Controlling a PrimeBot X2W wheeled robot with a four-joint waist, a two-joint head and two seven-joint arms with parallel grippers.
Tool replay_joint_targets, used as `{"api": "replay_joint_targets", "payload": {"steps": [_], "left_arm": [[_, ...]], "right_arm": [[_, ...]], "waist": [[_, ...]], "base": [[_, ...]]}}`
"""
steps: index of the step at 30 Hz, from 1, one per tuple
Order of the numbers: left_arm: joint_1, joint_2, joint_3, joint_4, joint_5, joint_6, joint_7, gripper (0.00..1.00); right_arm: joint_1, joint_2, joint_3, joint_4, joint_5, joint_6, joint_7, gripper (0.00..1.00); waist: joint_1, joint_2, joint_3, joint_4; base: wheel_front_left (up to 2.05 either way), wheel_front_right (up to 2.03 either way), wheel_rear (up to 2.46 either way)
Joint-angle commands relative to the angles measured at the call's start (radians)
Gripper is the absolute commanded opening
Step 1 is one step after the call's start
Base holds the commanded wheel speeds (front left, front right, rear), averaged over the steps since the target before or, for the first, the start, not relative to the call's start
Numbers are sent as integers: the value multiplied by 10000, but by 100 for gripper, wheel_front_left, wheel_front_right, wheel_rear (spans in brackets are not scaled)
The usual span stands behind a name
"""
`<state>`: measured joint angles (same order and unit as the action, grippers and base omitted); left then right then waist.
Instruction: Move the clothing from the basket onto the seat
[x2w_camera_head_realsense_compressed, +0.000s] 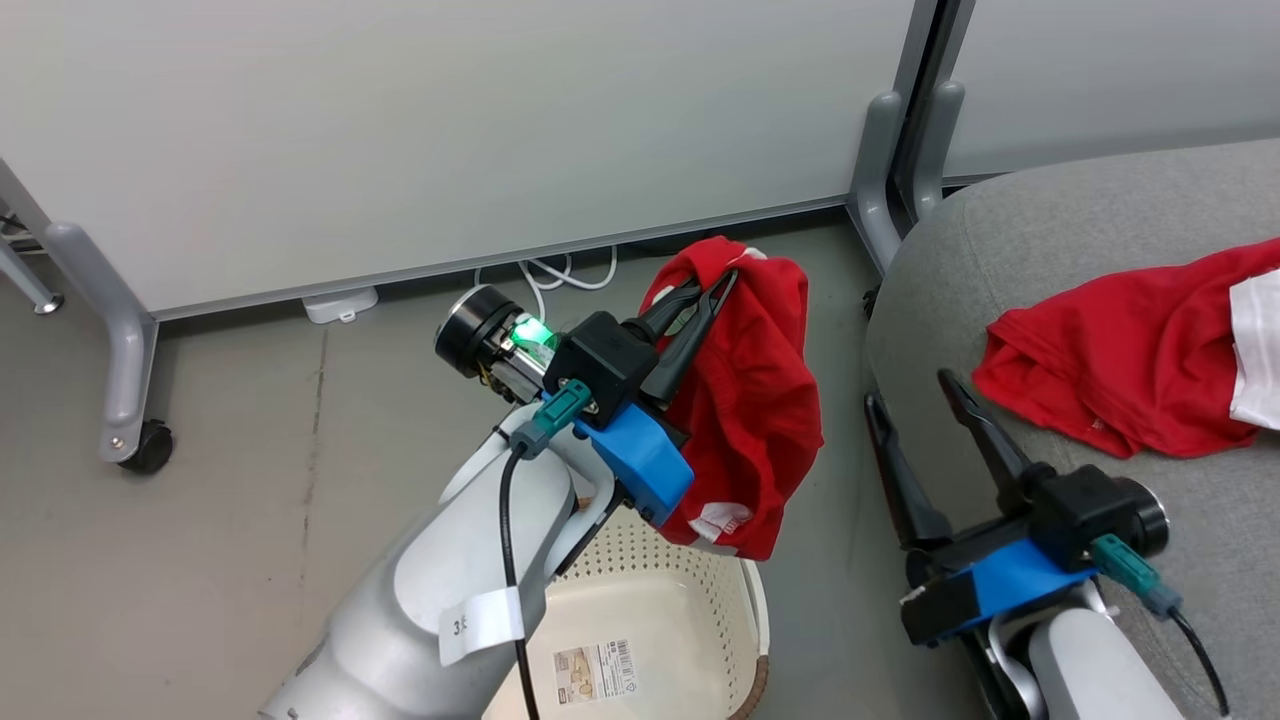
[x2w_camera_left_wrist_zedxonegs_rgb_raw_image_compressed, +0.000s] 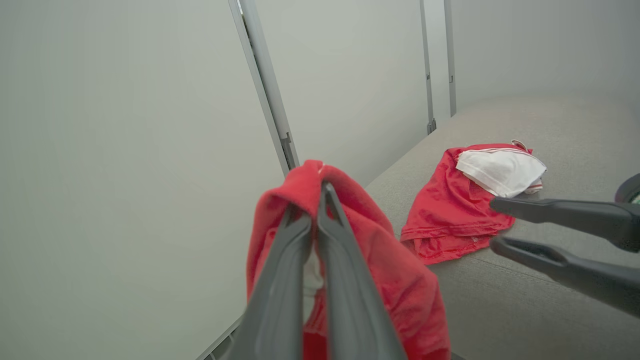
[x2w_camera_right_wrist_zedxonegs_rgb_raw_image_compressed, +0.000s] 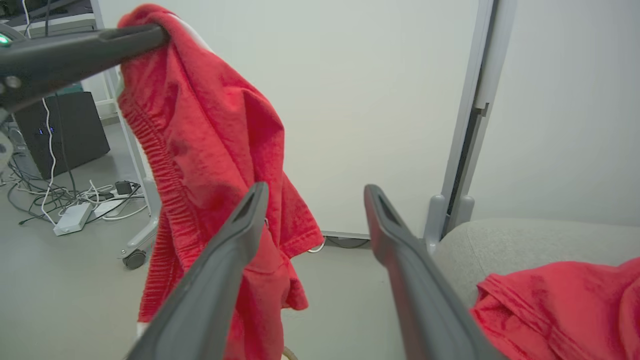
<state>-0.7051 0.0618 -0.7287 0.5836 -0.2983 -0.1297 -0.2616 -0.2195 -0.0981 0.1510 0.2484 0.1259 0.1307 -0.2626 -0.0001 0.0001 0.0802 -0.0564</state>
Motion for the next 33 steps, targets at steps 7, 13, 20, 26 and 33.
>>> {"api": "replay_joint_targets", "payload": {"steps": [7,13,20,26,33], "left_arm": [[-273,-5,-111,-102,-75,-8,-50,0],[-411,-42,-247,-211,-57,-8,-50,0],[-546,-95,-563,-367,-101,-8,-49,0],[-578,-113,-788,-444,-182,-8,-50,0],[-591,-117,-801,-382,-189,-9,-50,0]], "right_arm": [[-1049,-244,1227,360,110,1,-34,100],[-1927,-285,2025,1105,120,1,-34,100],[-2757,-234,2351,2111,118,1,-34,100],[-3183,-112,2645,2601,273,1,-36,0],[-3279,-93,2794,2636,430,1,-34,0]], "waist": [[1,-1,215,119],[1,-1,426,257],[1,-1,632,477],[1,-1,716,520],[1,-1,702,495]], "base": [[0,0,0],[0,0,0],[0,0,0],[0,0,0],[0,0,0]]}}
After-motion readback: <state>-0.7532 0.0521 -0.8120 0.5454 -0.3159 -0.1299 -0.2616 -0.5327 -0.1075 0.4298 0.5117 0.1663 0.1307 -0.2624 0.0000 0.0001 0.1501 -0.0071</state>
